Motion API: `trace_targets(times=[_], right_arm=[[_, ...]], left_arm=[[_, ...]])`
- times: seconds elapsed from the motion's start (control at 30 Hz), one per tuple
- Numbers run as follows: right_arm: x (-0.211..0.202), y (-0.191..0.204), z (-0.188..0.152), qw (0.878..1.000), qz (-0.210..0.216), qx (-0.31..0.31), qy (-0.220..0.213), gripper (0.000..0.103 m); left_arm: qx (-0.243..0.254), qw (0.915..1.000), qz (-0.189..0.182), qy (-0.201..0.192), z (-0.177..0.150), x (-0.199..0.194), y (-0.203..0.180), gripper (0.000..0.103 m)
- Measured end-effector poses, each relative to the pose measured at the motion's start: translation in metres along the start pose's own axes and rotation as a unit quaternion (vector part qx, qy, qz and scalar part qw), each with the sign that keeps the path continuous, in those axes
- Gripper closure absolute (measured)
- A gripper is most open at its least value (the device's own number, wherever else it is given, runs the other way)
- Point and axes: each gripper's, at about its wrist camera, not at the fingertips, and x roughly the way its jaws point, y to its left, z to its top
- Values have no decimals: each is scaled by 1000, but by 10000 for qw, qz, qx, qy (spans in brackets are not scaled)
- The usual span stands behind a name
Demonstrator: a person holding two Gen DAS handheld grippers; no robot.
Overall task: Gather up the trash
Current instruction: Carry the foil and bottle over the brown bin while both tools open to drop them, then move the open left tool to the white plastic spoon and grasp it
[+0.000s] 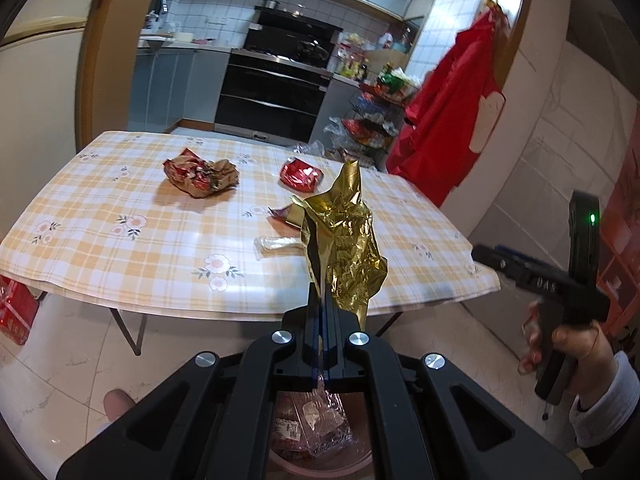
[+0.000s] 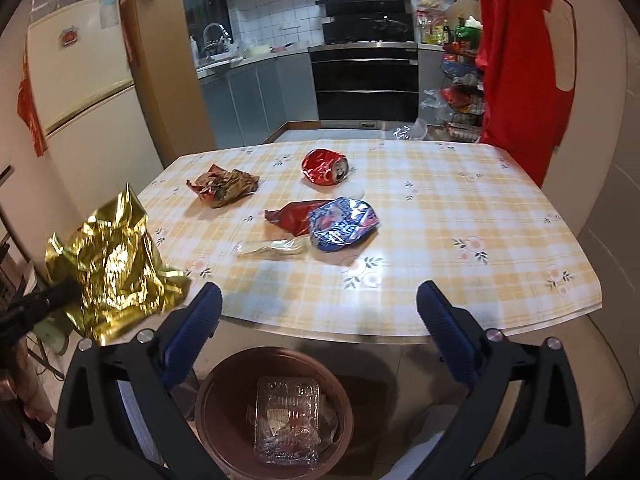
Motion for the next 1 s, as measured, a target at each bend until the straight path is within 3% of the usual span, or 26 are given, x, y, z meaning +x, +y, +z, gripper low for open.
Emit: trace_targets(times=[0.23, 0.37, 0.47, 0.6, 0.8, 1.0], right_arm=[[2, -21, -2, 9997, -14, 261, -37, 7], [5, -29, -7, 9993, -38, 361, -8, 7], [8, -33, -11, 9992, -56, 391, 41, 7], [12, -35, -14, 9989, -34, 454, 99, 7], [22, -34, -18, 9988, -45, 443, 224, 7], [31, -31, -18, 9987, -46, 393, 313, 7]], left_arm=[[260, 9987, -251, 372, -5, 19, -19, 100], [228, 9974, -389, 560, -9, 29, -22, 61], [196, 9975, -302, 611, -10, 33, -19, 55], [108, 9987, -32, 505, -9, 33, -12, 27], [45, 9985, 387, 375, -3, 31, 4, 14], [-74, 9974, 599, 385, 0, 33, 19, 13]])
